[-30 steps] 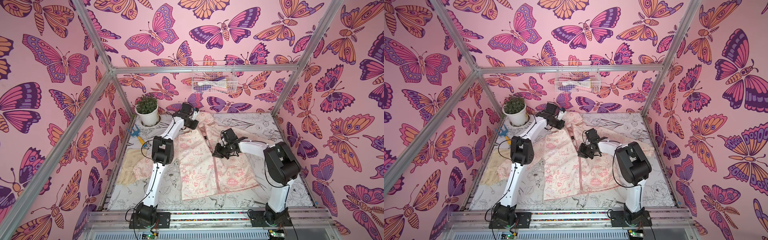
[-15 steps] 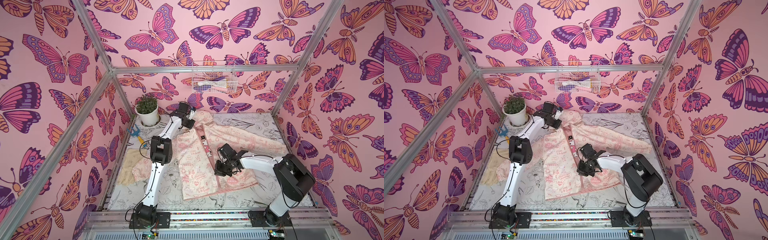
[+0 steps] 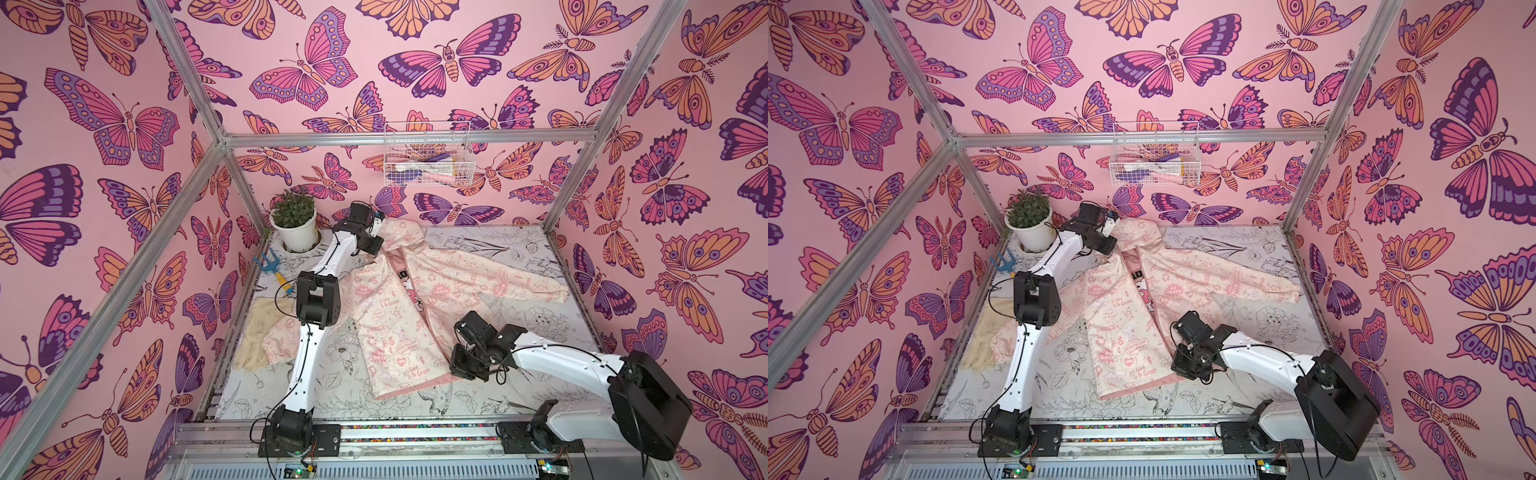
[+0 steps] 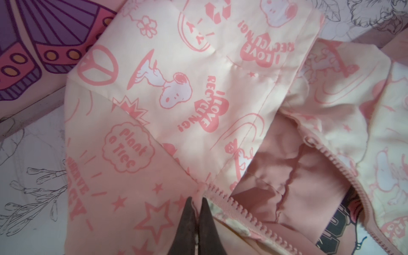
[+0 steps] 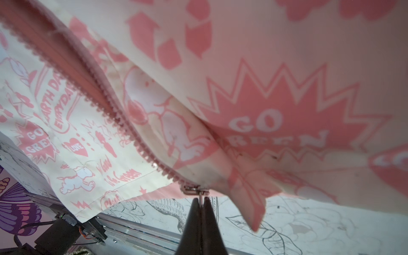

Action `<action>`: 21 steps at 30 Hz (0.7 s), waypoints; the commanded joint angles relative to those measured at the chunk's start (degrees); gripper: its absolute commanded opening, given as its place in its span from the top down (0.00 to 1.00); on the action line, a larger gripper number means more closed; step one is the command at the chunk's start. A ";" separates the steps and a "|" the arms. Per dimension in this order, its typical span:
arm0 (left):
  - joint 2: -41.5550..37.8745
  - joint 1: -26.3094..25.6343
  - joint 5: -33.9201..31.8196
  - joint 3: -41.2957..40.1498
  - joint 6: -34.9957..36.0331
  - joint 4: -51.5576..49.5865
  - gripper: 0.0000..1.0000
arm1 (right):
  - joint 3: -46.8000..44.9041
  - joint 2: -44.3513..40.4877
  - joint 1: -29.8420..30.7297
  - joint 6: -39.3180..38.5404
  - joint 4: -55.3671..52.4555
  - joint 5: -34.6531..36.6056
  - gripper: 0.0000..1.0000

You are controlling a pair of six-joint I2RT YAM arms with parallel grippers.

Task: Unzip the jacket
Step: Unzip the zipper on the jacket.

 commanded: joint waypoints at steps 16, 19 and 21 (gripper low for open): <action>-23.75 2.24 -3.30 -34.24 5.32 25.58 1.00 | 4.75 4.92 -4.00 -13.35 -18.60 1.39 1.00; -24.20 2.22 -3.43 -36.02 5.60 25.72 1.00 | 5.51 5.51 -7.17 -17.40 -17.59 1.94 1.00; -23.91 2.28 -3.52 -36.64 5.73 25.68 1.00 | 6.80 4.99 -7.82 -20.81 -14.80 -0.87 1.00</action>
